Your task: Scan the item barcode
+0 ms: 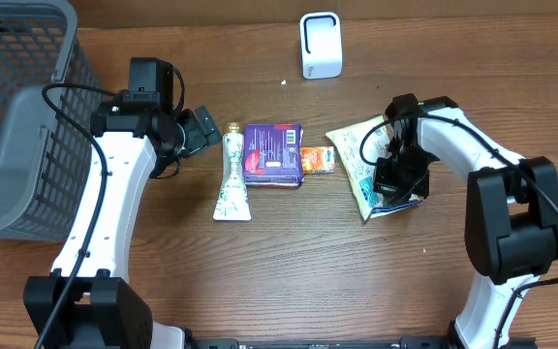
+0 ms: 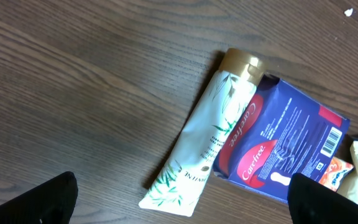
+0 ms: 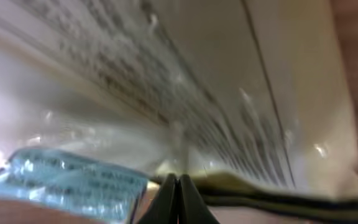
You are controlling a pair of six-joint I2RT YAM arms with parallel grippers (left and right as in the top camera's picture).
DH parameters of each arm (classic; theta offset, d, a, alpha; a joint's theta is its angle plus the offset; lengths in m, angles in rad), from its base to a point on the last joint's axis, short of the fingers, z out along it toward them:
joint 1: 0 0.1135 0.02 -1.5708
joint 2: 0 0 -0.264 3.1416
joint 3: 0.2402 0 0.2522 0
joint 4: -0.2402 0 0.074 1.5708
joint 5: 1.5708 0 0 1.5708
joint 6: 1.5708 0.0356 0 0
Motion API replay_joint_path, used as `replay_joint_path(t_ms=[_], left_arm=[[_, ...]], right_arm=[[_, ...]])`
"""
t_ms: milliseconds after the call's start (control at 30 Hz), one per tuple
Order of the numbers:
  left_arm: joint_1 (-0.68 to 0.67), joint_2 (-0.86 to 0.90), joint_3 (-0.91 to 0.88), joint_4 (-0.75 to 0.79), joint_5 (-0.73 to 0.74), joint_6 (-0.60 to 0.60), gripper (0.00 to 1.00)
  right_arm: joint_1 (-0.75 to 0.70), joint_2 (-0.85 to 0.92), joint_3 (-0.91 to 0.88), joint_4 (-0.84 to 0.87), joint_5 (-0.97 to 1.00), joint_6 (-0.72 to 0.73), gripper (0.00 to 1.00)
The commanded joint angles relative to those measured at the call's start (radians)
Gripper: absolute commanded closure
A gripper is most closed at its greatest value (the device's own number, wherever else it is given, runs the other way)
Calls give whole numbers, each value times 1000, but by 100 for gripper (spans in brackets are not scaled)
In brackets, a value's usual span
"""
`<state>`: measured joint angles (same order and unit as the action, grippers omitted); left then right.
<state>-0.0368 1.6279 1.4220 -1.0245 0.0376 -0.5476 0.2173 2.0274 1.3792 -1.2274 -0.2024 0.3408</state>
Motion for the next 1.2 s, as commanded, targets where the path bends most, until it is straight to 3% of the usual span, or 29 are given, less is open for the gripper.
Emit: replay_joint_path(t_ms=[0,133,233,567,633,833,1067,1133,1167], left_arm=[[3,5,19,3,8,13,0],[3,5,19,3,8,13,0],[3,5,19,3,8,13,0],[3,5,19,4,8,13,0],[3,5,19,5,8,13,0],[3,5,19,4,8,13,0],[3,5,19,3,9,13,0],[3,5,19,3,21,14,0],[3,5,19,3,31,22,0]], right_arm=[[-7,-13,141,-87,3,2,96],[-4,-13,257,-113,-2,-26,96],[1,-13,263,-61,-2,-31,91],[61,-6,49,131,-21,-27,91],[72,-5,12,135,-19,-27,96],[68,-10,31,23,-4,-27,96],[48,-10,249,-152,51,-35,96],[42,-10,306,-137,53,-36,89],[40,-10,321,-117,53,-36,79]])
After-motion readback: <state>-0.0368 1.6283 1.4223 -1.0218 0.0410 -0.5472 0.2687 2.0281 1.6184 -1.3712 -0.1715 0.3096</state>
